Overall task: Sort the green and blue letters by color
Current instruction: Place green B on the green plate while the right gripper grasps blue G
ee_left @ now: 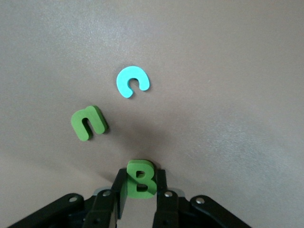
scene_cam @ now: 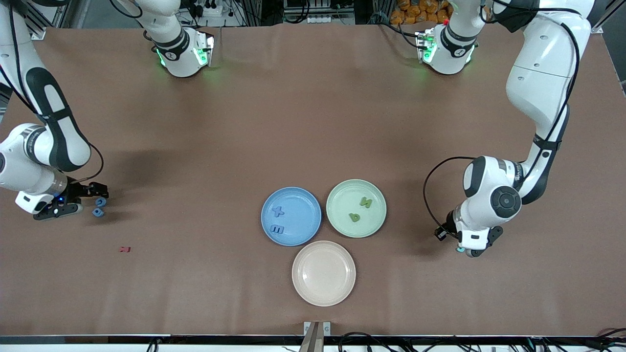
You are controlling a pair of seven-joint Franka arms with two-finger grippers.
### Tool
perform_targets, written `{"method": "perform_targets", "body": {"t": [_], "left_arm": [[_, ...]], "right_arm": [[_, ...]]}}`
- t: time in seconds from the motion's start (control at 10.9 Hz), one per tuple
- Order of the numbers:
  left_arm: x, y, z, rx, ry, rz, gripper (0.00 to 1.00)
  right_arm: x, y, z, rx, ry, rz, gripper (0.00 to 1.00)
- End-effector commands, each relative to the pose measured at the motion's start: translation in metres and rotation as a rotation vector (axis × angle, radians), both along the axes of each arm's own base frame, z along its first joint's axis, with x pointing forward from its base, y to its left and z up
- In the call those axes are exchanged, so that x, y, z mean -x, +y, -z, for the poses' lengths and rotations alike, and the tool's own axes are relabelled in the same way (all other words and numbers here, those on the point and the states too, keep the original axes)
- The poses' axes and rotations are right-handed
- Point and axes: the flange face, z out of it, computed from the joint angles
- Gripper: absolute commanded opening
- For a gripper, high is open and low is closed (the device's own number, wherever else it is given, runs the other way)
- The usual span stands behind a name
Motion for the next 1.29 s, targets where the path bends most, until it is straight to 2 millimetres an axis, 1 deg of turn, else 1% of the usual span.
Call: {"method": "perform_targets", "body": {"t": [0.0, 0.09, 0.28, 0.37, 0.55, 0.64, 0.74, 0.83, 0.92, 1.01, 1.1, 1.2], "left_arm": [[-0.002, -0.013, -0.026, -0.03, -0.003, 0.016, 0.0], [-0.002, -0.023, -0.031, -0.031, 0.004, 0.024, 0.0], [-0.002, -0.051, -0.048, -0.028, 0.009, 0.049, 0.0], [0.001, -0.068, -0.059, -0.03, 0.003, 0.049, 0.0], [0.013, -0.113, -0.07, -0.026, -0.011, 0.069, 0.0], [0.019, -0.132, -0.076, -0.025, -0.018, 0.076, 0.0], [0.026, -0.152, -0.081, -0.023, -0.025, 0.091, 0.0], [0.031, -0.17, -0.088, -0.017, -0.038, 0.108, 0.0], [0.04, -0.192, -0.088, -0.014, -0.038, 0.122, 0.0], [0.052, -0.215, -0.084, -0.015, -0.032, 0.122, 0.0], [0.06, -0.23, -0.082, -0.015, -0.029, 0.123, 0.0], [0.065, -0.238, -0.082, -0.014, -0.029, 0.134, 0.0]], "right_arm": [[0.003, 0.003, 0.007, 0.006, -0.026, 0.034, 1.0], [0.003, 0.004, 0.012, 0.004, -0.026, 0.034, 1.0], [0.003, 0.003, 0.013, 0.004, -0.025, 0.037, 1.0], [0.005, 0.004, 0.018, -0.001, -0.018, 0.039, 1.0], [0.005, 0.003, 0.02, -0.001, -0.022, 0.04, 1.0], [0.005, 0.002, 0.02, -0.002, -0.022, 0.044, 0.95], [0.005, 0.001, 0.02, -0.002, -0.022, 0.046, 0.62], [0.006, 0.001, 0.02, -0.004, -0.021, 0.046, 0.34], [0.006, 0.0, 0.02, -0.003, -0.022, 0.047, 0.14], [0.007, 0.001, 0.024, -0.006, -0.017, 0.047, 0.05], [0.007, 0.001, 0.026, -0.007, -0.014, 0.047, 0.0], [0.007, 0.002, 0.026, -0.007, -0.016, 0.046, 0.0]]}}
